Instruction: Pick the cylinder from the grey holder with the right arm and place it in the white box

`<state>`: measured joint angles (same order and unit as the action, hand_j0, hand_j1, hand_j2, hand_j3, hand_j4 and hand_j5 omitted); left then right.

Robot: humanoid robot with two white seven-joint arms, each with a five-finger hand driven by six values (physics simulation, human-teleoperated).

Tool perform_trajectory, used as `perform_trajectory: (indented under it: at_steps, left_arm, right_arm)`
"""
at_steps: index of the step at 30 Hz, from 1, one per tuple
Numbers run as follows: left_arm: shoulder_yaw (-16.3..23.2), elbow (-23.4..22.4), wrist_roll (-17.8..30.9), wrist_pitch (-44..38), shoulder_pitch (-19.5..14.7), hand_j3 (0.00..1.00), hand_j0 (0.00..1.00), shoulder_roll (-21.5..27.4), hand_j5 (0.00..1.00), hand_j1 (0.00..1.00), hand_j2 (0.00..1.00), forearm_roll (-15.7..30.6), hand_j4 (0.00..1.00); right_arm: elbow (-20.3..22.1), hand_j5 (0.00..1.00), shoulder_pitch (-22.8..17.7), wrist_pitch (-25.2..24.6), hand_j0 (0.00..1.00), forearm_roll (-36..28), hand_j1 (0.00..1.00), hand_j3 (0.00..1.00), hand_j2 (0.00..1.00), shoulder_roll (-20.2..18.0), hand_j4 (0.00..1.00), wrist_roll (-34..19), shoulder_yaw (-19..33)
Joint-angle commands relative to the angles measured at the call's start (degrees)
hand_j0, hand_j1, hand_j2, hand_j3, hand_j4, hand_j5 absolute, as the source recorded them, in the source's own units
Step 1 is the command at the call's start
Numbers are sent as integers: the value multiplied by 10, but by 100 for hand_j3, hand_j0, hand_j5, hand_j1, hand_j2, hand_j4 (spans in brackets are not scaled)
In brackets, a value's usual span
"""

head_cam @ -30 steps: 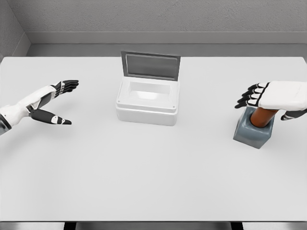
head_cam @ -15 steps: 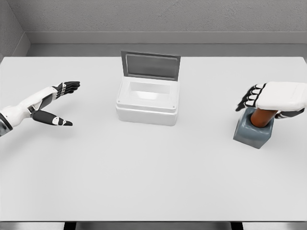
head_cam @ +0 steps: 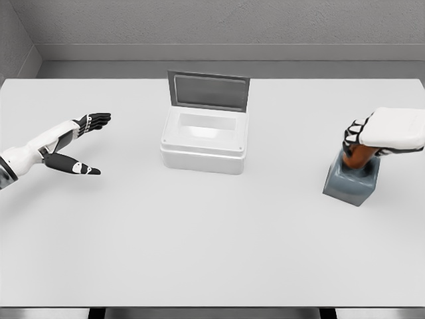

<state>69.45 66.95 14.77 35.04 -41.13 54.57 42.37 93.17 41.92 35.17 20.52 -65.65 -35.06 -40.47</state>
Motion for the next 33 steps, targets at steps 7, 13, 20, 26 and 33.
perform_trajectory:
  at_steps: [7, 13, 20, 26, 33]
  left_arm:
    - [-1, 0, 0, 0, 0, 100, 100, 0, 100, 100, 100, 3, 100]
    - [-1, 0, 0, 0, -1, 100, 100, 0, 100, 100, 100, 3, 100]
    - [-1, 0, 0, 0, 0, 100, 100, 0, 100, 100, 100, 3, 100]
    - [-1, 0, 0, 0, -1, 100, 100, 0, 100, 100, 100, 3, 100]
    - [-1, 0, 0, 0, -1, 100, 100, 0, 100, 100, 100, 3, 100]
  right_arm:
    - [-6, 14, 19, -2, 14, -7, 14, 14, 14, 64, 14, 1, 16]
    - [-4, 15, 54, -2, 15, -8, 15, 15, 15, 112, 15, 1, 15]
    - [0, 16, 78, -2, 16, -7, 16, 16, 16, 183, 16, 1, 8]
    - [-1, 16, 112, -2, 16, -7, 16, 16, 16, 232, 16, 1, -29]
    - [-4, 16, 126, -2, 16, -7, 16, 16, 16, 263, 16, 1, -43]
